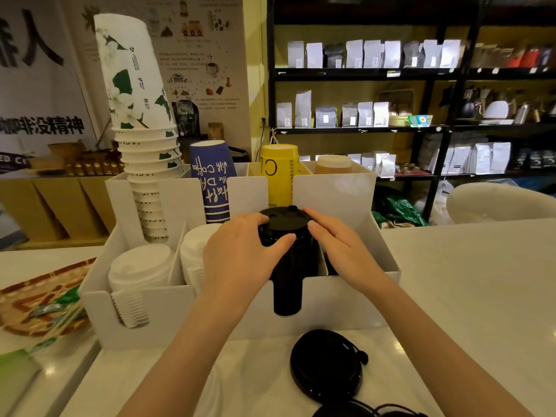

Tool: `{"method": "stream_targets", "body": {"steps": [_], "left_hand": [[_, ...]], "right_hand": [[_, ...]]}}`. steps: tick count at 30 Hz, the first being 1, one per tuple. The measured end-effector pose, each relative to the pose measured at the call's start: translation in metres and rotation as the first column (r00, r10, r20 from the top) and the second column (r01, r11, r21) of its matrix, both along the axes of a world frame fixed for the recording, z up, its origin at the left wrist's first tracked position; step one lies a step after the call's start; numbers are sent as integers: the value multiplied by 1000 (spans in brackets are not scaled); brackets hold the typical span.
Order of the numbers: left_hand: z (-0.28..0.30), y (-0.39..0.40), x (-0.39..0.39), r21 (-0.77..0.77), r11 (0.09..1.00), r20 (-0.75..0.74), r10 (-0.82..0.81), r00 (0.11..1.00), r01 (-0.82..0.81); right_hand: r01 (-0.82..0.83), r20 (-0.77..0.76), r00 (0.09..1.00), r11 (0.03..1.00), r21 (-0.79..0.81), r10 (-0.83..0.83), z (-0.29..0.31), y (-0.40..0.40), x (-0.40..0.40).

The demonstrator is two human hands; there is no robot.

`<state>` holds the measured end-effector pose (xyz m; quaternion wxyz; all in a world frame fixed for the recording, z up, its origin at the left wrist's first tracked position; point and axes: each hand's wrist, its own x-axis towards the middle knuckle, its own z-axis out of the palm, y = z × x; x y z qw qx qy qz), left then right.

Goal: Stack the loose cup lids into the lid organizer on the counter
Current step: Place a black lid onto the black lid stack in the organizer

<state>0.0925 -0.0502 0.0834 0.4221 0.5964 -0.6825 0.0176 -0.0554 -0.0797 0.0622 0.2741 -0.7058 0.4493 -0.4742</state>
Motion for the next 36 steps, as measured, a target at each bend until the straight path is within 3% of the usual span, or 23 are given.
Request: {"method": "stream_targets", "body": {"steps": [4, 10, 16, 23, 28, 32, 36], "left_hand": [[1, 3, 0, 3, 1000, 23, -21, 1000, 21], [3, -1, 7, 82, 980, -81, -174, 981, 181], [0, -5, 10, 104, 975, -93, -187, 978, 197], [-5, -8, 11, 103, 976, -65, -183, 981, 189], [-7, -11, 13, 96, 976, -69, -189, 979, 195], [-7, -10, 12, 94, 977, -26, -189, 982, 191], [-6, -1, 3, -55, 987, 100, -146, 984, 152]], "right_hand": [[-19, 16, 1000, 1000, 2, 19, -1, 0, 0], [119, -128, 981, 977, -176, -143, -1, 5, -1], [130, -203, 963, 964, -231, -178, -5, 7, -1], [33, -257, 964, 991, -132, -67, 1, 24, -6], [54, -358, 929, 991, -119, -94, -19, 62, -23], [102, -442, 878, 973, -206, -186, -42, 102, -43], [168, -471, 856, 976, -136, -213, -60, 138, -66]]}}
